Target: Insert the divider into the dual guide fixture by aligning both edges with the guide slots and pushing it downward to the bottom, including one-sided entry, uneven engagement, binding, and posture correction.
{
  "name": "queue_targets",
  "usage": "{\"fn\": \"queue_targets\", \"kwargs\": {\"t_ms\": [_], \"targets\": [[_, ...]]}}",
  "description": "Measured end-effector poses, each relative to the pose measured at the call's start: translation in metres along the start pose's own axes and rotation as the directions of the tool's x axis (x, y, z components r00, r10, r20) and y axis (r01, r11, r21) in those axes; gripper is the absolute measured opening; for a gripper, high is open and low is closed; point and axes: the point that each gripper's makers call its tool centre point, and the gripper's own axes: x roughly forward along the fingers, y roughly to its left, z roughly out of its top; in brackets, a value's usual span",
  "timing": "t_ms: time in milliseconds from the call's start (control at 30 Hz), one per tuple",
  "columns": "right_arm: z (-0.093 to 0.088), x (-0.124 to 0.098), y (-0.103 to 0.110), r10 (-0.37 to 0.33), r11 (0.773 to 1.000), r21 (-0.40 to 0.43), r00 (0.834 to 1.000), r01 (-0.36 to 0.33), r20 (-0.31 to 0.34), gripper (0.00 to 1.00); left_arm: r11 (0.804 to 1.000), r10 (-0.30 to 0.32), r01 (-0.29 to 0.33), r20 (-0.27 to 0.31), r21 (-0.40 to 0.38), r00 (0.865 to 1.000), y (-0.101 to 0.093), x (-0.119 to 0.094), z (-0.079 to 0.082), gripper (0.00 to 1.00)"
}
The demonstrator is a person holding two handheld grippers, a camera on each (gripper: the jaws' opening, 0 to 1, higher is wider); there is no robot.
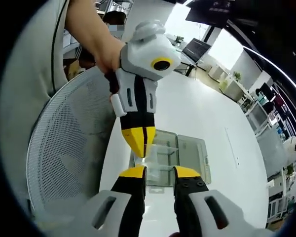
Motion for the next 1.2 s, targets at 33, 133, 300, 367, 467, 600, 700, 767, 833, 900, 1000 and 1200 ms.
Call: {"fn": "queue_targets", "kwargs": {"t_ms": [33,133,300,367,467,600,700,767,833,900,1000,1200], "targets": [[0.001,0.000,0.001,0.012,1.000,0.000,1.000,-0.012,0.001,0.17,1.000,-0.003,0.003,-0.001,0.009,1.000,0.000,0.000,0.000,0.00],[0.003,0.000,0.002,0.029,1.000,-0.006,1.000,-0.029,0.003,0.17,0.999,-0.012,0.012,0.001,0.034,1.000,-0.002,-0.001,0.000,0.00],[0.007,0.002,0.005,0.063,0.998,-0.012,0.998,-0.063,0.005,0.16,0.998,-0.016,0.017,-0.004,0.056,1.000,-0.002,-0.003,-0.001,0.00],[0.008,0.003,0.007,0.080,0.997,-0.018,0.997,-0.080,0.004,0.15,0.997,-0.016,0.017,-0.009,0.070,1.000,-0.003,-0.004,-0.002,0.00],[0.010,0.004,0.012,0.111,0.993,-0.028,0.994,-0.111,0.002,0.13,0.996,-0.019,0.019,-0.006,0.084,1.000,-0.003,-0.005,-0.001,0.00],[0.010,0.005,0.015,0.138,0.990,-0.037,0.990,-0.138,-0.006,0.09,0.991,-0.027,0.028,-0.010,0.133,1.000,-0.006,-0.006,0.001,0.00],[0.010,0.005,0.018,0.164,0.986,-0.040,0.986,-0.164,-0.012,0.08,0.985,-0.033,0.035,-0.020,0.171,0.999,-0.009,-0.006,0.000,0.00],[0.011,0.005,0.018,0.173,0.984,-0.045,0.985,-0.174,-0.016,0.07,0.982,-0.036,0.039,-0.019,0.187,0.999,-0.010,-0.006,0.001,0.00],[0.011,0.006,0.020,0.191,0.981,-0.043,0.981,-0.192,-0.019,0.06,0.978,-0.039,0.042,-0.018,0.203,0.999,-0.011,-0.006,0.001,0.00],[0.011,0.006,0.022,0.211,0.977,-0.042,0.977,-0.211,-0.019,0.06,0.974,-0.045,0.049,-0.021,0.223,0.999,-0.013,-0.006,0.001,0.00],[0.011,0.007,0.024,0.229,0.972,-0.043,0.973,-0.230,-0.026,0.05,0.966,-0.050,0.055,-0.026,0.252,0.998,-0.015,-0.006,0.000,0.00],[0.012,0.009,0.029,0.269,0.962,-0.042,0.963,-0.270,-0.033,0.03,0.953,-0.055,0.059,-0.020,0.298,0.998,-0.017,-0.006,0.002,0.00]]}}
